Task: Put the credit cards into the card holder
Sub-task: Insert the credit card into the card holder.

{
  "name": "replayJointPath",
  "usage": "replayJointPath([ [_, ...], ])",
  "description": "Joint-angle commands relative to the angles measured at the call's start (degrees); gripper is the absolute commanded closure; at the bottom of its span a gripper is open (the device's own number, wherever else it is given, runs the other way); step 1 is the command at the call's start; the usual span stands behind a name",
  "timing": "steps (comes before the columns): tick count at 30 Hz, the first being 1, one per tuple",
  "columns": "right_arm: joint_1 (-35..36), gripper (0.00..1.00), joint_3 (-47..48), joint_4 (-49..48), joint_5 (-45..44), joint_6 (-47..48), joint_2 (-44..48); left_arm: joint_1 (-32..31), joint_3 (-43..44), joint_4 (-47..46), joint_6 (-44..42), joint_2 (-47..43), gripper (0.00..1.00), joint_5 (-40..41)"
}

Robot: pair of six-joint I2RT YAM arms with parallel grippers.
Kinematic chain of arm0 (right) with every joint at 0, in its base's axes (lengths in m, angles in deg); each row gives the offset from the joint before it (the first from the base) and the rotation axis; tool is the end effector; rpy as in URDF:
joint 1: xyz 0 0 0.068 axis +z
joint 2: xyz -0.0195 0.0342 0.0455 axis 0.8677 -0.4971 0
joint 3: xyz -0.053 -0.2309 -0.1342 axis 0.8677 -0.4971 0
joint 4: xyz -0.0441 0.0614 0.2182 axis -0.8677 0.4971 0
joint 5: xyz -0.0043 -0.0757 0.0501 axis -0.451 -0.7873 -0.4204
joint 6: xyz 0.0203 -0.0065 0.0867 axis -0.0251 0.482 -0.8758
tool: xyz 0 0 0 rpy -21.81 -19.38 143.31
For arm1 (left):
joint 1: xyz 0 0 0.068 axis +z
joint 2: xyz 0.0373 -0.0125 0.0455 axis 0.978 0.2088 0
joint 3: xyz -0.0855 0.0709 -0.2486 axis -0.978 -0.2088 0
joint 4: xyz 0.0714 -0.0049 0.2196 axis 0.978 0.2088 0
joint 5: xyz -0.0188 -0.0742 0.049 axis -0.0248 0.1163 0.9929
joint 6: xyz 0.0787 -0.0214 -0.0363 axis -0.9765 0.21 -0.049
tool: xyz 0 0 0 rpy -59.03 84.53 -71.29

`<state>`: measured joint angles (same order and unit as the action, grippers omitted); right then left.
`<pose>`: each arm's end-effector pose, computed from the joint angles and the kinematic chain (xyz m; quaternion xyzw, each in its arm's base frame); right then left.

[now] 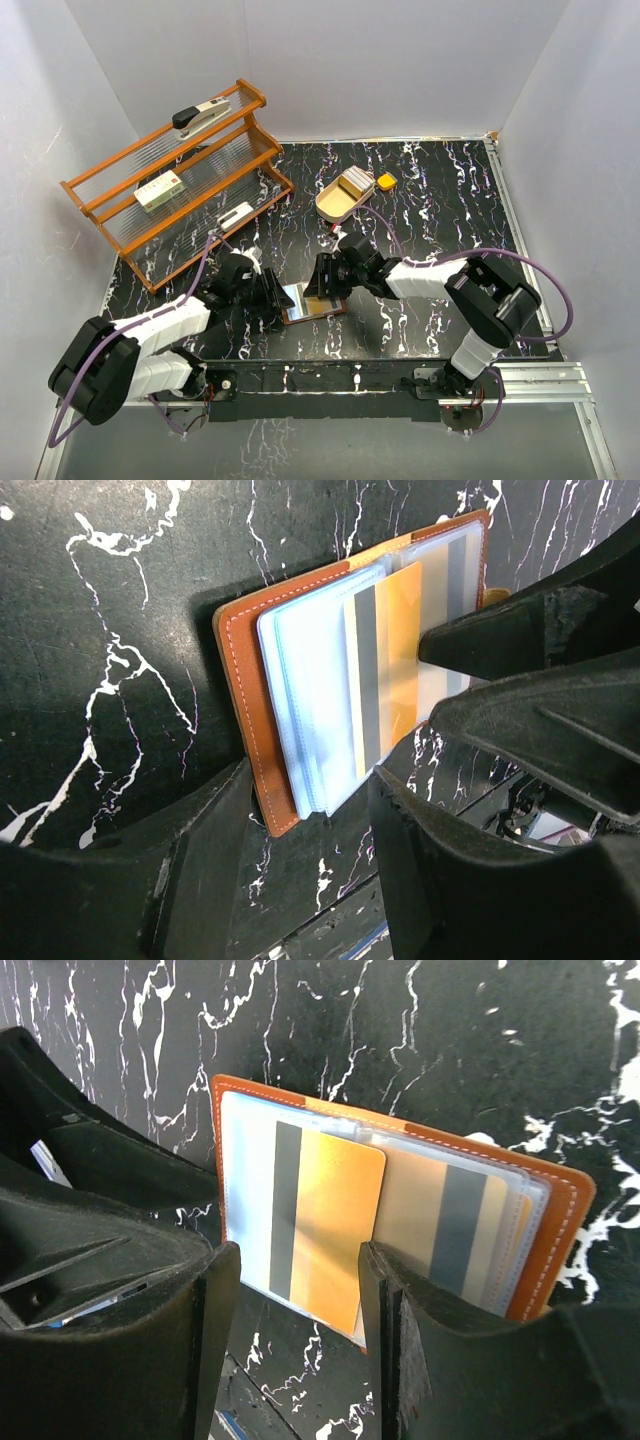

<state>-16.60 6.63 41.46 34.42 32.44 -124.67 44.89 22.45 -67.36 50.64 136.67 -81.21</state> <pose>0.2155 0.2414 0.1413 -0.0649 0.9096 0.3739 0.1690 0.1731 -0.1381 0.1492 -0.0688 0.8972 -0.3675 0.2349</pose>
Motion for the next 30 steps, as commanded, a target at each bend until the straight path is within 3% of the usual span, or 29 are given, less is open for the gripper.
replayJointPath([
  [1, 1.53, 0.5, 1.18, -1.59, 0.7, 0.39, -1.52, 0.01, -0.68, -2.76, -0.94, 0.87, 0.52, -2.0],
  [21, 1.93, 0.5, -1.69, -14.52, 7.88, 0.94, -1.46, -0.03, 0.03, -4.04, -1.81, 3.14, 0.55, -2.64],
  [30, 1.85, 0.5, 1.83, 0.93, 0.4, 5.36, 5.11, 0.01, 0.76, -2.91, -2.04, 2.2, 0.55, -2.2],
])
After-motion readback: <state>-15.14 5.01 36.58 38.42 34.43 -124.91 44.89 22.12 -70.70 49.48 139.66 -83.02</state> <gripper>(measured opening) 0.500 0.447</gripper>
